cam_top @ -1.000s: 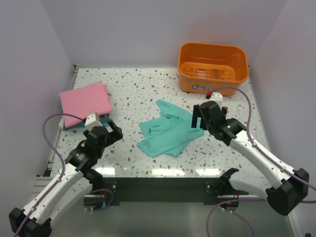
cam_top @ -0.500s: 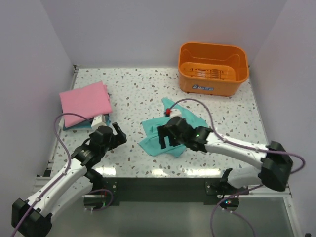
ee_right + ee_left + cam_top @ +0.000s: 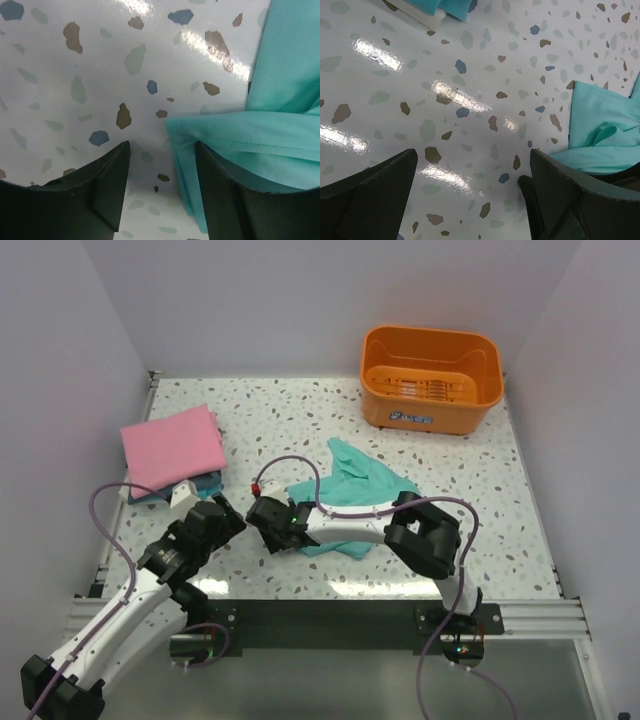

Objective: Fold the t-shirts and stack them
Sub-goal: Flatten the tshirt out

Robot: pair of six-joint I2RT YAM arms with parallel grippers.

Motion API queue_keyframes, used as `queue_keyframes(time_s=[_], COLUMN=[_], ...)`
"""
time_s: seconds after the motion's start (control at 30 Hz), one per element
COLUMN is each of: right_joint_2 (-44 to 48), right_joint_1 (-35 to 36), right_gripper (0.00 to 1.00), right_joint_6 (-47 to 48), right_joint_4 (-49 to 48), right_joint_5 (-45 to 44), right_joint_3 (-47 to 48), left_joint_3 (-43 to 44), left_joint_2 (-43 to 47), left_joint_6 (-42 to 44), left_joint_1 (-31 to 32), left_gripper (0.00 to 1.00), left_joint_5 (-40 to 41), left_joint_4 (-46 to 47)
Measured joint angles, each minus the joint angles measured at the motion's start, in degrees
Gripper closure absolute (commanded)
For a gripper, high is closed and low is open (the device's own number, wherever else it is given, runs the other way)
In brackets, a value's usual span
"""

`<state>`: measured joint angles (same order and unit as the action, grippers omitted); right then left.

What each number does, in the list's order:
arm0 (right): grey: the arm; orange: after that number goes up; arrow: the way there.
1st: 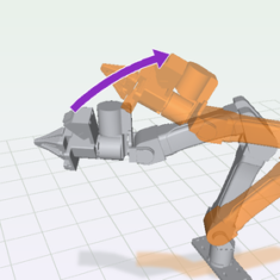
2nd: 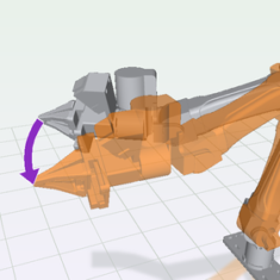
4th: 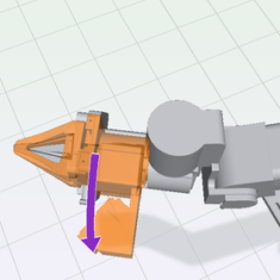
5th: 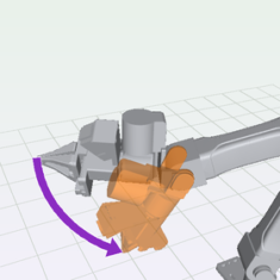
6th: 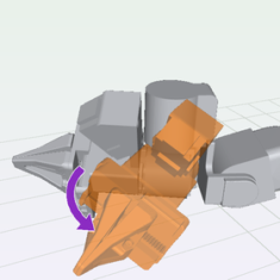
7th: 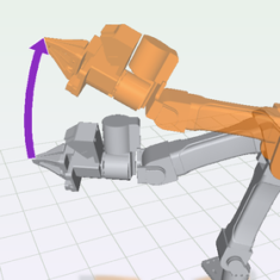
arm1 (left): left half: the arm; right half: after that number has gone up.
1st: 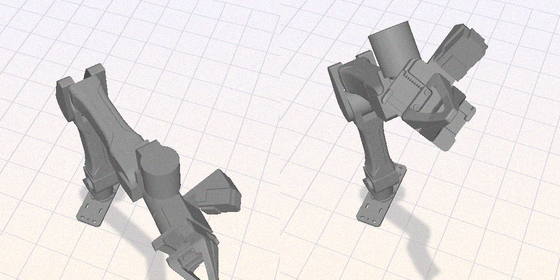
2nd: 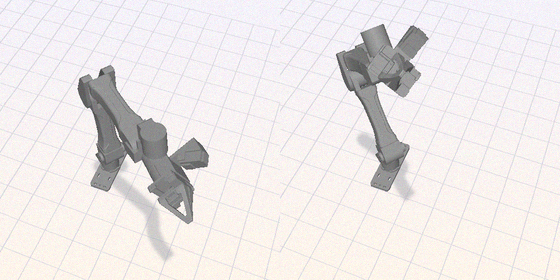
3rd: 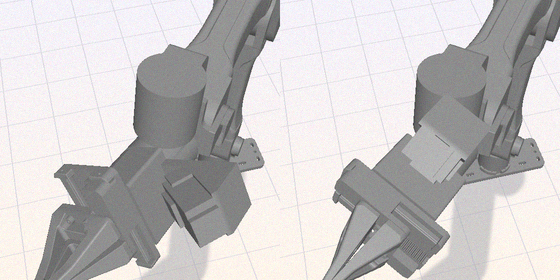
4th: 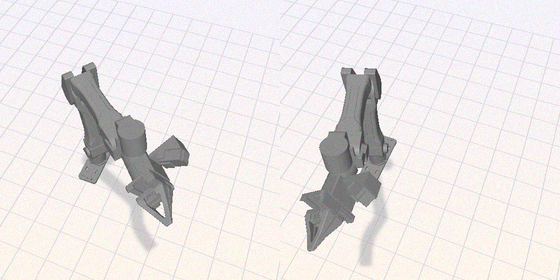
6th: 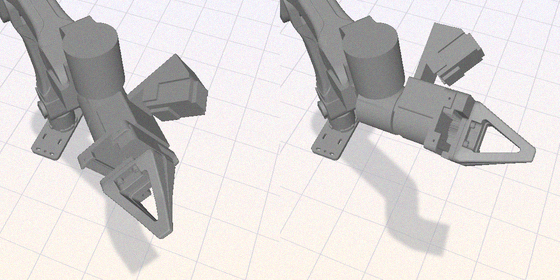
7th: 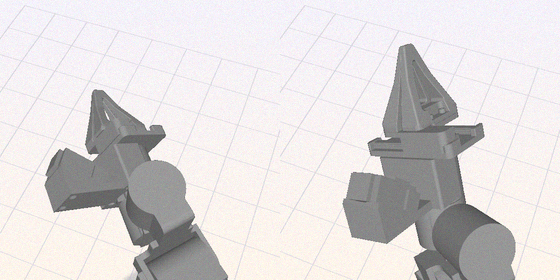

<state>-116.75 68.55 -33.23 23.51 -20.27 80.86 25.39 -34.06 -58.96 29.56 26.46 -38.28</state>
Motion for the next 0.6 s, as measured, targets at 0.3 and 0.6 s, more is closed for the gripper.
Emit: queue_keyframes(time_s=[0.3,0.6], right_joint_2=[-1.86,8.17], right_joint_1=[-0.09,-0.09], right_gripper=[1.0,1.0], right_joint_6=[-5.9,-6.73], right_joint_4=[1.11,-0.57], right_joint_5=[-7.98,-14.25], right_joint_3=[1.33,-9.64], left_joint_3=[0.0,0.0], left_joint_2=[-0.37,-0.5], left_joint_6=[-0.31,1.36], left_joint_1=[0.0,0.0], left_gripper=[0.0,0.0], left_joint_5=[0.0,-1.18], left_joint_4=[-0.46,0.85])
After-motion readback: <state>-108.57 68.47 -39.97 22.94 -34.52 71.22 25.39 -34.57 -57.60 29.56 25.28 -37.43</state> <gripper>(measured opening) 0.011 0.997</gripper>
